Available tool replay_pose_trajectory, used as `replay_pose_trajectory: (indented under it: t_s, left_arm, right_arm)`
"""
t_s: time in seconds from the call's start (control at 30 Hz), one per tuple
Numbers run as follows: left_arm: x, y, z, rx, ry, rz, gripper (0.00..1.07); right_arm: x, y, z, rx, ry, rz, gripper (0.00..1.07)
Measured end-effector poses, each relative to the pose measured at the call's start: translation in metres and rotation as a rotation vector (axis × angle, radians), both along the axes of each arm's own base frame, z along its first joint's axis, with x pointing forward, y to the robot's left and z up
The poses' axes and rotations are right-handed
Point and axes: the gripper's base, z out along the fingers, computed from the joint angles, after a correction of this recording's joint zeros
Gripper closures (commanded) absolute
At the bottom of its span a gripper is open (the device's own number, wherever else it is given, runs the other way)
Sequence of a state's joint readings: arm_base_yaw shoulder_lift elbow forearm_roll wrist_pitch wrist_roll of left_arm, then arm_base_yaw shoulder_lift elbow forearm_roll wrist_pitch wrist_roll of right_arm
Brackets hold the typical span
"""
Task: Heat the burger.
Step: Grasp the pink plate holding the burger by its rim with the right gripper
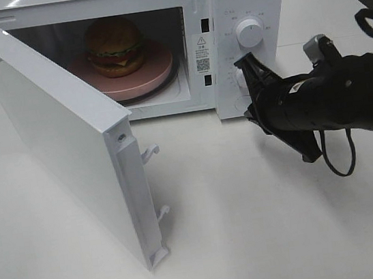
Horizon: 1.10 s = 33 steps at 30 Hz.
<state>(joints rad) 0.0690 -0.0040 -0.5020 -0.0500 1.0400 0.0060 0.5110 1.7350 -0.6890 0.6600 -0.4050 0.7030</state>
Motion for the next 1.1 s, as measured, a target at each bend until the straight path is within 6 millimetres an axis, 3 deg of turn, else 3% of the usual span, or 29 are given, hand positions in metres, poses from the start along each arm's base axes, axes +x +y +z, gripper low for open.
replay_pose_trajectory:
  t_s: [0.33,0.4,0.5,0.57,0.93,1.1]
  left_arm:
    - [0.0,0.0,0.0,-0.005,0.0,0.003,0.07]
    - [0.0,0.0,0.0,-0.005,0.0,0.003,0.07]
    - [0.0,0.0,0.0,0.0,0.0,0.0,0.07]
    - [0.0,0.0,0.0,0.0,0.0,0.0,0.07]
    - [0.0,0.0,0.0,0.0,0.0,0.0,0.07]
    - [0.0,0.0,0.0,0.0,0.0,0.0,0.07]
  right_arm:
    - [-0.014,0.011,0.01,-0.173,0.1,0.352,1.07]
    - [-0.014,0.018,0.015,-0.223,0.129,0.499,1.07]
    - [-0.014,0.02,0.017,-0.236,0.133,0.537,1.07]
    - [-0.012,0.024,0.025,-0.296,0.139,0.657,1.07]
    - [0.002,0.018,0.048,-0.534,0.176,0.914,1.07]
    - [0.009,0.017,0.073,-0.757,0.162,1.196,1.07]
